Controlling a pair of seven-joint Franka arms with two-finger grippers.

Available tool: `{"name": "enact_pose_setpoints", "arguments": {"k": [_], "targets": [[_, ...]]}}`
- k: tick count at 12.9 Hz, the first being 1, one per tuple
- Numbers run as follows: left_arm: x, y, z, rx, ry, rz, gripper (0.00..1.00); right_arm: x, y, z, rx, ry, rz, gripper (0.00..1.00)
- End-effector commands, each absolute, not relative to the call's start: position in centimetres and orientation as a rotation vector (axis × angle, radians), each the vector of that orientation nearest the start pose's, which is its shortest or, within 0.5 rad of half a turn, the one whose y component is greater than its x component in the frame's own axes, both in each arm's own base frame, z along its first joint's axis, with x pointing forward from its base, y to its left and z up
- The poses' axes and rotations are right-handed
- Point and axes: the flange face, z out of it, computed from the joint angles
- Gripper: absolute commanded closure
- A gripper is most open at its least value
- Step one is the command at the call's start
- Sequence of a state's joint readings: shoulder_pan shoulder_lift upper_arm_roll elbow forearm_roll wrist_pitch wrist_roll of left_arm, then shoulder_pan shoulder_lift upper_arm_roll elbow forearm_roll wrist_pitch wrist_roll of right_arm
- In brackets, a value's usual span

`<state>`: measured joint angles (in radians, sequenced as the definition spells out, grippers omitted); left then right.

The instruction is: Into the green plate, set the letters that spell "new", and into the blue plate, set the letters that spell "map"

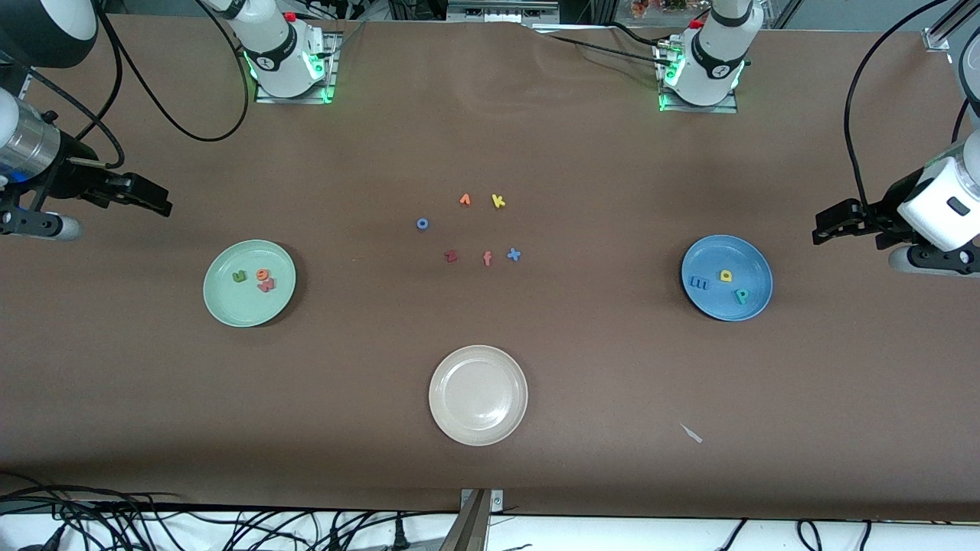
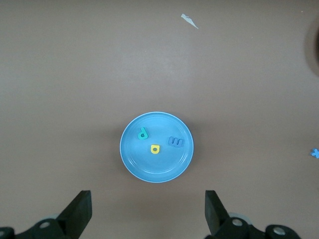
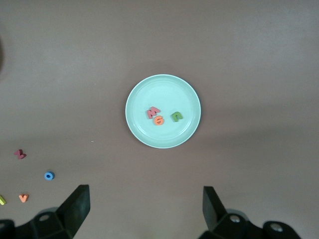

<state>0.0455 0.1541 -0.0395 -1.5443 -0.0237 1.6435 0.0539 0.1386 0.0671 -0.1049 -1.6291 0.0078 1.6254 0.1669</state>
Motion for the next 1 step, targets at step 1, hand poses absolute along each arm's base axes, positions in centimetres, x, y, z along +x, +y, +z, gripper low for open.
{"name": "enact_pose_setpoints", "arguments": {"k": [1], "targets": [[59.9,0.57,55.69,-3.185,0.102,0.094,0.0,57.46,2.24,56.73,-3.144,0.184,0.1,0.0]]}}
